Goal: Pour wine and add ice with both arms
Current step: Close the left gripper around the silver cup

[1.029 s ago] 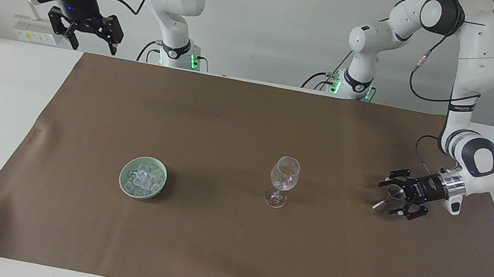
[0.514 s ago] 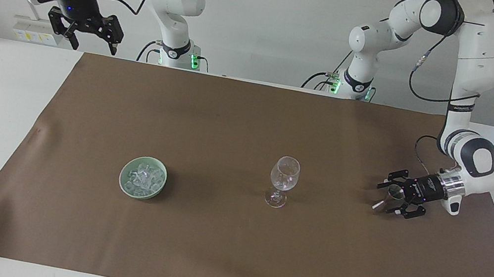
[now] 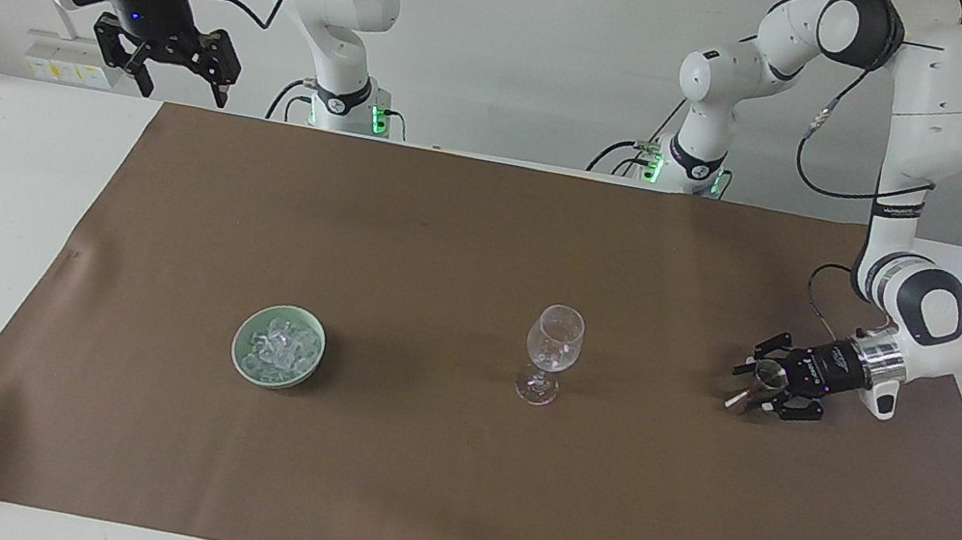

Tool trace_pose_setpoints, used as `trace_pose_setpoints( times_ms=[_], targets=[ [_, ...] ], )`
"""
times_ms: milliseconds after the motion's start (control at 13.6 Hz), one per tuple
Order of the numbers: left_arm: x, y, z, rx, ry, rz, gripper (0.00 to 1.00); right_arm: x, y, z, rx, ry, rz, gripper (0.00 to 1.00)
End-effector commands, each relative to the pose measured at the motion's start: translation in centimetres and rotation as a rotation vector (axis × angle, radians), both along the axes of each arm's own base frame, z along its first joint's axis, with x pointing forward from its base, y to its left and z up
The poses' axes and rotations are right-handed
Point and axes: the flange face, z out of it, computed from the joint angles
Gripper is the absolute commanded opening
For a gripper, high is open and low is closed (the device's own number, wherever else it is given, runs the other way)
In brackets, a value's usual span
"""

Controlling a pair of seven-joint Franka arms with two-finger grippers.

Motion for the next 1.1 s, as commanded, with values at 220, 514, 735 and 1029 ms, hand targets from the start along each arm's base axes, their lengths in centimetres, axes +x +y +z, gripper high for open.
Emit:
trace_pose_setpoints(
  times_ms=[220, 514, 735, 1029],
  targets=[
    [-0.25, -0.01, -0.16, -0.006, -0.008, 0.022, 0.47, -0.07, -0.13, 0.21, 0.016, -0.013, 0.011, 1.00],
    [-0.27, 0.08, -0.16, -0.006, -0.008, 0.024, 0.39, -0.06, -0.05, 0.21, 0.015, -0.013, 0.013, 1.00],
    [-0.32, 0.04, -0.22, -0.007, -0.007, 0.023, 0.34, -0.02, -0.13, 0.14, 0.016, -0.012, 0.011, 1.00],
    [-0.32, 0.02, -0.20, -0.010, -0.005, 0.023, 0.24, -0.06, -0.05, 0.21, 0.015, -0.013, 0.013, 1.00]
  ],
)
